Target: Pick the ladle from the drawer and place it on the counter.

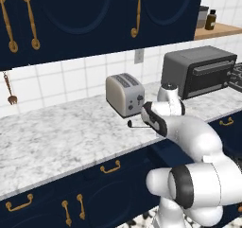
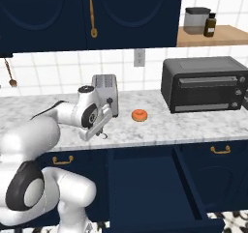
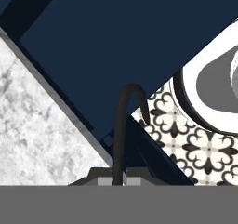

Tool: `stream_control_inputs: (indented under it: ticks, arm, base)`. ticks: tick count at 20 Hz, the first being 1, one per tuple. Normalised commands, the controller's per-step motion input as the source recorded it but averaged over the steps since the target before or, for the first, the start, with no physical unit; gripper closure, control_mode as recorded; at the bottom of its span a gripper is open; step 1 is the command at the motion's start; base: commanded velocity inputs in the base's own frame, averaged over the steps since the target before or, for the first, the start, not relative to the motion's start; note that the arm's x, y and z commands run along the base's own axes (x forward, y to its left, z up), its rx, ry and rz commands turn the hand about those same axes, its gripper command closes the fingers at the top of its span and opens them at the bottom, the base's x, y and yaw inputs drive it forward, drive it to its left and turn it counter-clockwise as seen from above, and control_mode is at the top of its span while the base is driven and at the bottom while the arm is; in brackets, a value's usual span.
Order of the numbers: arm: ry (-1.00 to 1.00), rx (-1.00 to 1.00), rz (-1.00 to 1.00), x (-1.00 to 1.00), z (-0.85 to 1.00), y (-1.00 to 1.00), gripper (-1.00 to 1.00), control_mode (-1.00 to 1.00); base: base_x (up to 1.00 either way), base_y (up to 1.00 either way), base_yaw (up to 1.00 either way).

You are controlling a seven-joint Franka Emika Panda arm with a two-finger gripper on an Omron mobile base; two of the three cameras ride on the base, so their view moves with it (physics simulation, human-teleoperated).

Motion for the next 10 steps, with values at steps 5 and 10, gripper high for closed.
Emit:
stream_control_inputs:
  ticks: [5, 10]
  arm:
    - [-0.04, 0.17, 0.0, 0.43, -0.37, 0.51, 1.0, -1.0]
    - [0.0, 0.02, 0.0, 0.65, -0.18, 0.84, 1.0, -1.0]
  base:
    - [0.0, 0.0, 0.0]
    - [0.0, 0.0, 0.0]
